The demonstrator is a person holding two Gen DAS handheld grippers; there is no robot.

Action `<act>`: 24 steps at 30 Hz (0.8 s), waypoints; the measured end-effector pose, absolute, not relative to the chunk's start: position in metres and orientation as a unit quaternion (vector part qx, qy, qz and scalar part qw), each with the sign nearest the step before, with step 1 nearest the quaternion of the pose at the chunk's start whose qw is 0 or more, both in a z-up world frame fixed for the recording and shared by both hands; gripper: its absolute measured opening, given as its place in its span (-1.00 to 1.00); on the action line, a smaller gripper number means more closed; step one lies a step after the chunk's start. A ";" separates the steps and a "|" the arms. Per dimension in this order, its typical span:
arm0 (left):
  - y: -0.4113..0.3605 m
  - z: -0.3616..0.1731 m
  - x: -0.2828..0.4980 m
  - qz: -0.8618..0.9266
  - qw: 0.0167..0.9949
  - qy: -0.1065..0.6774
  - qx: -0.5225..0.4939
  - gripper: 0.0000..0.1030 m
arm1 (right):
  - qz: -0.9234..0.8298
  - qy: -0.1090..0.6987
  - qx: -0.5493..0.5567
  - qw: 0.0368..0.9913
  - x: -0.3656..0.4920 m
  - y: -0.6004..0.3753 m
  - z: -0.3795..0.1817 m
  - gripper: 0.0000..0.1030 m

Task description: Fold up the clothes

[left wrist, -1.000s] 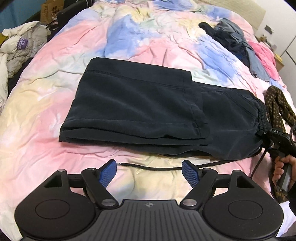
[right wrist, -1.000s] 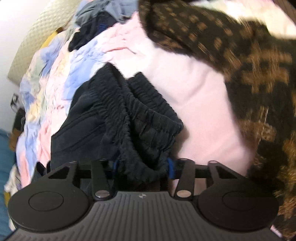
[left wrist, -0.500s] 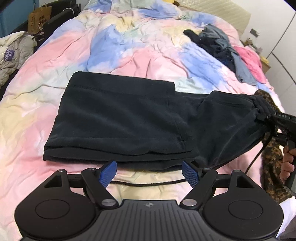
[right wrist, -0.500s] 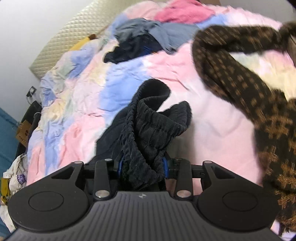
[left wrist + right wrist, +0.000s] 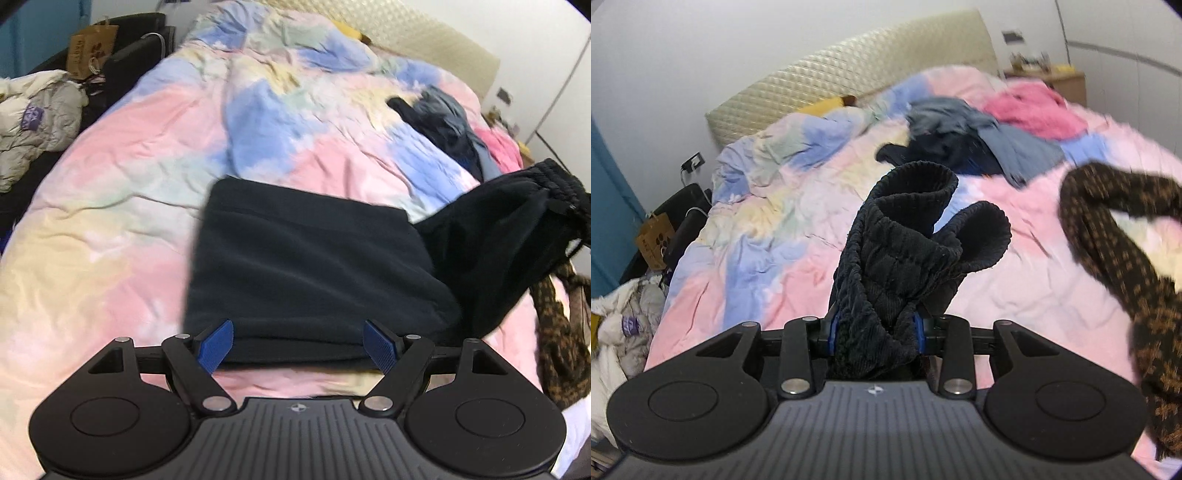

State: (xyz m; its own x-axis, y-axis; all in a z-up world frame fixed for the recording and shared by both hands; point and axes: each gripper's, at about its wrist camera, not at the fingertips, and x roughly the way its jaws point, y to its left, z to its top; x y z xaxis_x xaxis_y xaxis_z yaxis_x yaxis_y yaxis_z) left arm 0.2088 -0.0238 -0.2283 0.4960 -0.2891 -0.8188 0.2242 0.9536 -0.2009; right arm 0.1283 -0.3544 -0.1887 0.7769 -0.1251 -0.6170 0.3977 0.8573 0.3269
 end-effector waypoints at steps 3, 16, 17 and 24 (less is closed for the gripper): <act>0.011 -0.231 0.219 -0.144 0.868 0.474 -0.044 0.54 | -0.138 0.303 0.182 0.925 0.141 -0.316 -0.174 -0.31; 0.151 -0.247 0.228 -0.123 0.870 0.466 -0.106 0.51 | -0.043 0.332 0.017 0.942 0.212 -0.118 -0.186 -0.32; 0.158 -0.247 0.228 -0.118 0.871 0.463 -0.117 0.52 | -0.029 0.342 0.006 0.939 0.217 -0.104 -0.196 -0.32; 0.189 -0.249 0.233 -0.106 0.866 0.462 -0.161 0.53 | 0.045 0.422 -0.060 0.904 0.236 -0.020 -0.282 -0.33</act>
State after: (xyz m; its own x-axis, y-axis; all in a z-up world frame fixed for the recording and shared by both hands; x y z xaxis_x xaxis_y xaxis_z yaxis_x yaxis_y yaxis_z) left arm 0.2330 0.1894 -0.2489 0.5512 -0.3324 -0.7653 0.0352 0.9257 -0.3767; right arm 0.2357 -0.0199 -0.2820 0.6402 0.0300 -0.7676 -0.1314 0.9888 -0.0710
